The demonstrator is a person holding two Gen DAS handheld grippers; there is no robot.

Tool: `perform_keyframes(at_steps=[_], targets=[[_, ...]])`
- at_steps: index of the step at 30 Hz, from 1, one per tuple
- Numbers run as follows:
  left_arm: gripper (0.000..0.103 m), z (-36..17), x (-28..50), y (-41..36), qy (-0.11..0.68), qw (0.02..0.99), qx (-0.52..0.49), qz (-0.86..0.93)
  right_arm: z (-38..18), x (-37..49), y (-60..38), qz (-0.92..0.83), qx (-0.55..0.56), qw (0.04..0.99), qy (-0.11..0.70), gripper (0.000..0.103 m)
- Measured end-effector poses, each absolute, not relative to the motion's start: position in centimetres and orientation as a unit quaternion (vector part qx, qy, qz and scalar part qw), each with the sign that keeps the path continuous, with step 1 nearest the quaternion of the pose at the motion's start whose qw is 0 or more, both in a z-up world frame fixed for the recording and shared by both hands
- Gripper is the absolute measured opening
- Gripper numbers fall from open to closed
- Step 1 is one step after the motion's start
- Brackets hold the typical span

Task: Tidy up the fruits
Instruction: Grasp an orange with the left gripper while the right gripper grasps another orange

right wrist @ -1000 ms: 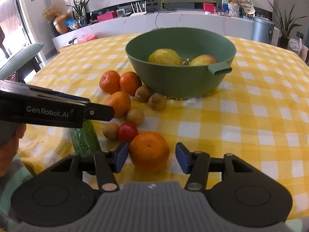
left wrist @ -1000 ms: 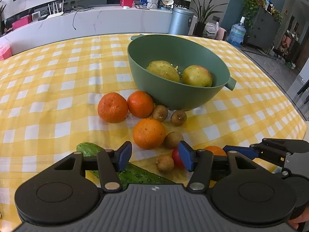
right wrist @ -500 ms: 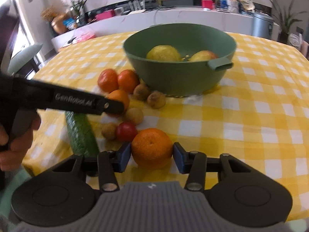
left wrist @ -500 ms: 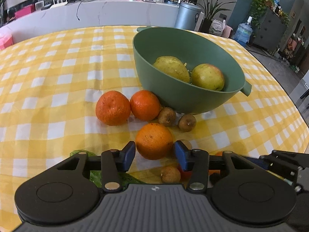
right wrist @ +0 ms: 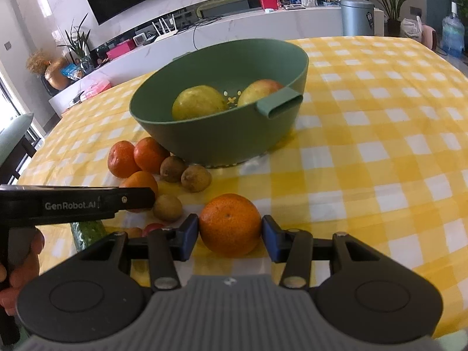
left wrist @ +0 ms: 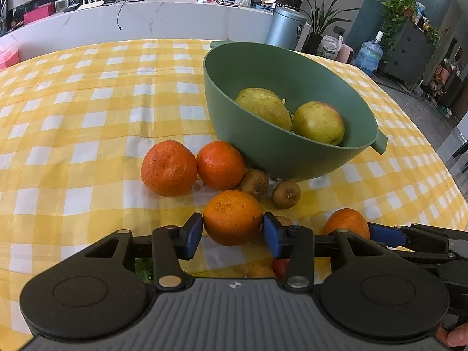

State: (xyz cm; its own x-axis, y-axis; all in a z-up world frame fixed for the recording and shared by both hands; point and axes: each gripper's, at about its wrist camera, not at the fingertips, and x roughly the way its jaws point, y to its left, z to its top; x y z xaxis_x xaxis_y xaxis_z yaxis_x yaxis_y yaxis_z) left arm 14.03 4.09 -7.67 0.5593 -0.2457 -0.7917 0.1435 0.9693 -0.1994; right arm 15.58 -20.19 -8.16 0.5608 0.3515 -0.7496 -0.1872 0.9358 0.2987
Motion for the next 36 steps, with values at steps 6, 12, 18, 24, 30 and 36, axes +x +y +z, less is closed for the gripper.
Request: perform_keyframes(at_steps=[6,12,18,24,30,36], targets=[[0.05,-7.7,13.9,4.2,0.455,0.882,-0.064,-0.108,-8.2,15.5,-20.4,0.154,0.095,0.878,0.443,0.045],[0.049,-7.0,13.5,4.4,0.442,0.889,-0.068,-0.101,-8.2,15.5,-20.7,0.155,0.103,0.877,0.443,0.045],[0.049,-6.0,13.0,4.7,0.429,0.895,-0.078,-0.099,-7.8,15.2,-20.9,0.161,0.11,0.88,0.433,0.044],[0.049,-4.5,12.1,5.1,0.405,0.902,-0.098,-0.114,-6.6,14.4,-21.1,0.176,0.111,0.891,0.403,0.044],[0.049,-2.3,11.6,5.1,0.37,0.915,-0.1,-0.126,-4.6,13.4,-21.0,0.195,0.095,0.908,0.357,0.044],[0.049,-0.1,12.0,4.6,0.342,0.923,-0.096,-0.146,-1.9,13.3,-21.3,0.204,0.077,0.929,0.3,0.044]])
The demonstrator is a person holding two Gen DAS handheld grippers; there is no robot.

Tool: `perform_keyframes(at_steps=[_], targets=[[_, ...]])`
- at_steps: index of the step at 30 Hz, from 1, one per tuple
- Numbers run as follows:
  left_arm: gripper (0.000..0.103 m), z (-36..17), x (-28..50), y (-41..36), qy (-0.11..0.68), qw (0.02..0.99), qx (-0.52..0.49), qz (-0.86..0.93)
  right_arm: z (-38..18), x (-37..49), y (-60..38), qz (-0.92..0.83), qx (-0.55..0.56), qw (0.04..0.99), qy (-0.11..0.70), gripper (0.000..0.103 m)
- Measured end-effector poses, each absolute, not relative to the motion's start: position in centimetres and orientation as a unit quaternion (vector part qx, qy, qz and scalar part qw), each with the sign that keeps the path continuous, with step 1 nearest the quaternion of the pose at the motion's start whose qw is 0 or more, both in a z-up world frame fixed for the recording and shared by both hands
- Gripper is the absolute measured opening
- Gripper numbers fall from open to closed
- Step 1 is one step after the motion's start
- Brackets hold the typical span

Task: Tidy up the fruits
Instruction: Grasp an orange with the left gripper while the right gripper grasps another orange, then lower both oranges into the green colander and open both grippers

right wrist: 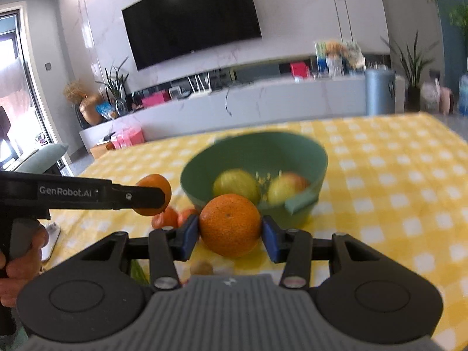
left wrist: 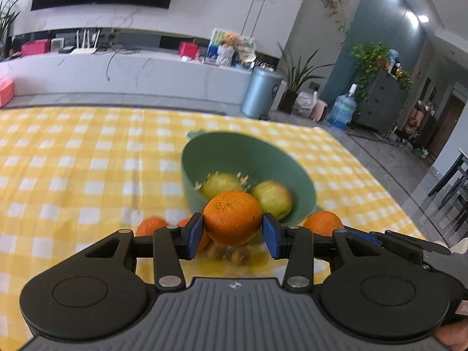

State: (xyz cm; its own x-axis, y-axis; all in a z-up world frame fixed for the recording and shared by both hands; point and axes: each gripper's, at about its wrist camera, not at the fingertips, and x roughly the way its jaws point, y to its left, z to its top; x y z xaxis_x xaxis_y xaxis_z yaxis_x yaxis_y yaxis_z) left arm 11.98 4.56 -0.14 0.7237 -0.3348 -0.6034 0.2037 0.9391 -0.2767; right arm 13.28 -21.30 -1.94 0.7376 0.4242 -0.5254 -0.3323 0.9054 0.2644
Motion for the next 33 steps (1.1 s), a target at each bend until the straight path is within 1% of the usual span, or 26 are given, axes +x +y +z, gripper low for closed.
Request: perform_keyframes(at_steps=[10,17,22,33], targets=[[0.049,1.0,15.7,3.2,0.347,0.922,-0.061,-0.159,-0.3,17.6,-21.6,0.18,0.049,0.94,0.285,0.044],[0.049,0.1,19.3,1.6,0.381,0.906,-0.015,-0.181,-0.9,20.7,-21.0,0.188,0.009,0.928,0.321,0.044],[0.049,-1.3,20.0,0.7,0.396,0.898,0.016,-0.189,-1.6,22.7,-20.6,0.203,-0.02,0.913,0.354,0.044],[0.049,-3.4,20.9,1.2,0.43,0.88,0.003,-0.202,-3.2,24.6,-19.6,0.233,-0.051,0.882,0.407,0.044]])
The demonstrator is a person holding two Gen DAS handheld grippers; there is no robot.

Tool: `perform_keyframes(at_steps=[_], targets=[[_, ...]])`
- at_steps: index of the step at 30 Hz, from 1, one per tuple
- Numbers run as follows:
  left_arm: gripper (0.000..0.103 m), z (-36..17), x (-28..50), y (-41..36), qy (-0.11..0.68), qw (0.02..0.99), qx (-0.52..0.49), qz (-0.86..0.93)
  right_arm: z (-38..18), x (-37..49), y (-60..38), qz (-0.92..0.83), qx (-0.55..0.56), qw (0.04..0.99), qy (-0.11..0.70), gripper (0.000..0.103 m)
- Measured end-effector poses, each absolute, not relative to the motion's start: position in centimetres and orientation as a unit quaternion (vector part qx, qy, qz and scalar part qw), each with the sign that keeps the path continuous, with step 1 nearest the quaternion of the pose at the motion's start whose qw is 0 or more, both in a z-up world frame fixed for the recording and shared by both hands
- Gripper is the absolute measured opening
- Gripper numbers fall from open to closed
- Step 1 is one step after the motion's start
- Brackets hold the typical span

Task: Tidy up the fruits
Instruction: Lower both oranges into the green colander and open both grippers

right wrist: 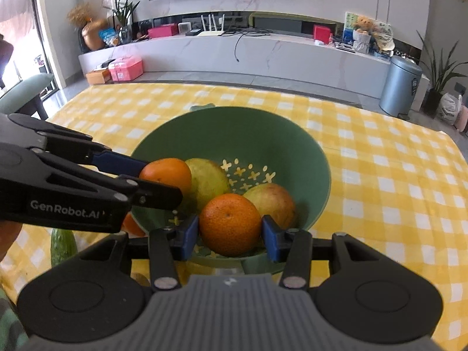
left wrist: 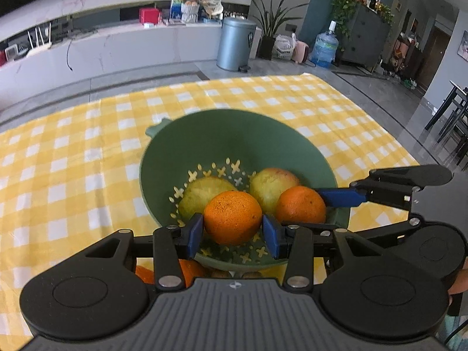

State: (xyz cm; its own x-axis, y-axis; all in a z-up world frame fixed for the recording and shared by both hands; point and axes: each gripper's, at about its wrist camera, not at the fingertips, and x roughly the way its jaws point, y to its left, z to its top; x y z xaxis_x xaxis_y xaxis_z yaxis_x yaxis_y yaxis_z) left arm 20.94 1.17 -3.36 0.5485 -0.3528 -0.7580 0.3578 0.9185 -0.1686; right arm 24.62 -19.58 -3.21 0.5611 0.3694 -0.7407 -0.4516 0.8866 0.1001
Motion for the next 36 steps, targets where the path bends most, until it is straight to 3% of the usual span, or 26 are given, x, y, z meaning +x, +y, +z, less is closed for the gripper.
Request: perform_keyframes(at_steps=[11,17,22,27,36], targets=[[0.05,-3.9,21.4,1.2,0.435,0.877,0.0,-0.205,-3.2,25.5,-18.7,0.253,-0.086,0.858,0.438,0.044],[0.057,-4.2,21.6,2.1,0.431,0.875,-0.032,-0.217,-3.3,26.6,-18.4,0.261,-0.091,0.842,0.463,0.044],[0.07,-3.9,21.5,2.6,0.421,0.877,-0.057,-0.224,-3.4,27.4,-18.0,0.262,-0.096,0.829,0.484,0.044],[0.07,-3.2,21.1,3.6,0.402,0.888,-0.081,-0.21,-3.2,27.4,-18.1,0.257,-0.102,0.828,0.488,0.044],[0.07,-1.4,20.0,6.8,0.382,0.906,-0.113,-0.144,-2.9,29.8,-19.4,0.239,0.027,0.808,0.538,0.044]])
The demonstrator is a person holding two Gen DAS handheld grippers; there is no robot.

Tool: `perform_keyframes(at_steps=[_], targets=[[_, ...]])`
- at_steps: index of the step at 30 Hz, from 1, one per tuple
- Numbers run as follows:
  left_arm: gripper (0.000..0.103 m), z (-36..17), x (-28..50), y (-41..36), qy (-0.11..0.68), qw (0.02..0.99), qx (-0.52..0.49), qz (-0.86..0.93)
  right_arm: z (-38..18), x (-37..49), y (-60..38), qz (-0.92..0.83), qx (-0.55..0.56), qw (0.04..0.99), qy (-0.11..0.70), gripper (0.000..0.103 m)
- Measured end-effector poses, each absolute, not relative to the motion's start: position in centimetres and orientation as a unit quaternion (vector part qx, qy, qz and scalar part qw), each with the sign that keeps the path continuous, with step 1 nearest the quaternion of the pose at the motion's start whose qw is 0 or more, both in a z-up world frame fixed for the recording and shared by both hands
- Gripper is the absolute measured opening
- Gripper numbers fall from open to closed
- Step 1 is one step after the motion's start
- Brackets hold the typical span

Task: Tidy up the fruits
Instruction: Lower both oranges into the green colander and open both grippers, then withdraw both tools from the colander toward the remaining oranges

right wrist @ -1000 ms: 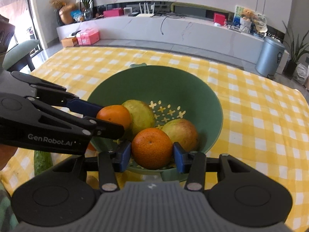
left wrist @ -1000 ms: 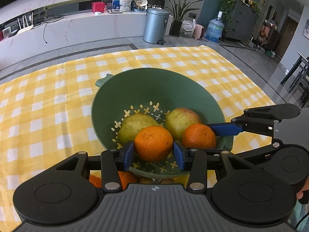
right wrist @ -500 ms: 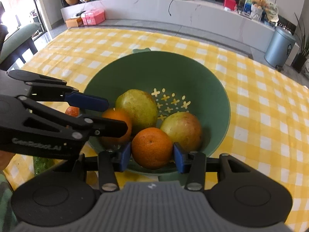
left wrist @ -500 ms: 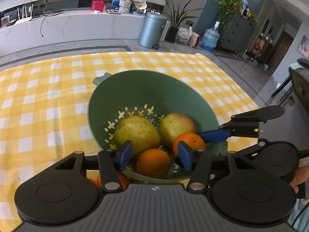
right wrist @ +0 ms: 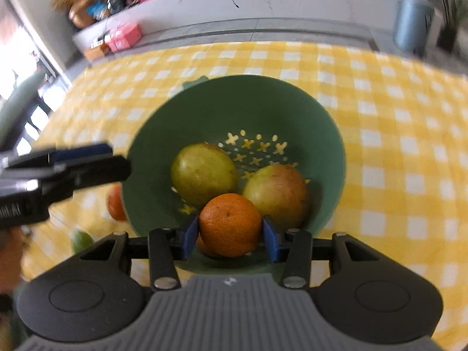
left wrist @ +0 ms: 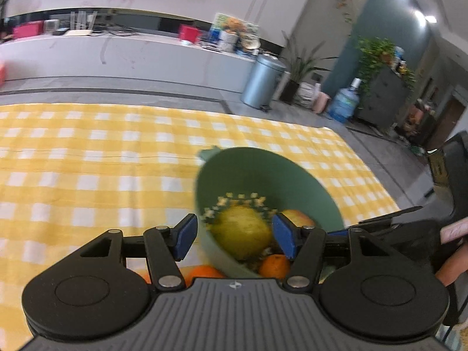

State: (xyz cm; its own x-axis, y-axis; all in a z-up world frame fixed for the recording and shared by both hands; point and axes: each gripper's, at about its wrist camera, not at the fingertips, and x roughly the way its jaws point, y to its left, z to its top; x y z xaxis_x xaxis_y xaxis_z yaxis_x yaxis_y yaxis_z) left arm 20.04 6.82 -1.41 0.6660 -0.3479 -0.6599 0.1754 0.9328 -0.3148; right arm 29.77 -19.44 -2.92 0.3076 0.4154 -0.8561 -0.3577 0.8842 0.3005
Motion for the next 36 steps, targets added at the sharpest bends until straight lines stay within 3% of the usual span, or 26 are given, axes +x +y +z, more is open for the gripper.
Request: perform_keyframes(at_steps=[4,19,23,27,29,32,36], targets=[[0.07,-1.6,19.7,7.7,0.392,0.907,-0.106,-0.109,-2.9,30.2,-18.6,0.25,0.068,0.798,0.544,0.044],[0.07,-2.3,19.2,8.4,0.413,0.903,-0.085,-0.084,-4.6,30.9,-14.8,0.256,0.062,0.777,0.572,0.045],[0.07,-2.3,18.8,8.3,0.417,0.902,-0.069,-0.081,-4.4,31.0,-14.7,0.248,0.061,0.781,0.569,0.055],[0.07,-2.4,18.6,8.5,0.425,0.899,-0.067,-0.08,-4.0,30.9,-15.2,0.247,0.073,0.785,0.564,0.055],[0.07,-2.6,18.6,8.7,0.429,0.898,-0.067,-0.078,-3.7,30.7,-15.3,0.245,0.071,0.792,0.555,0.052],[0.07,-2.7,18.6,8.7,0.433,0.896,-0.066,-0.073,-3.4,30.4,-15.3,0.24,0.059,0.799,0.548,0.034],[0.07,-2.8,18.6,8.8,0.435,0.895,-0.066,-0.07,-3.6,30.5,-15.4,0.244,0.055,0.8,0.546,0.034]])
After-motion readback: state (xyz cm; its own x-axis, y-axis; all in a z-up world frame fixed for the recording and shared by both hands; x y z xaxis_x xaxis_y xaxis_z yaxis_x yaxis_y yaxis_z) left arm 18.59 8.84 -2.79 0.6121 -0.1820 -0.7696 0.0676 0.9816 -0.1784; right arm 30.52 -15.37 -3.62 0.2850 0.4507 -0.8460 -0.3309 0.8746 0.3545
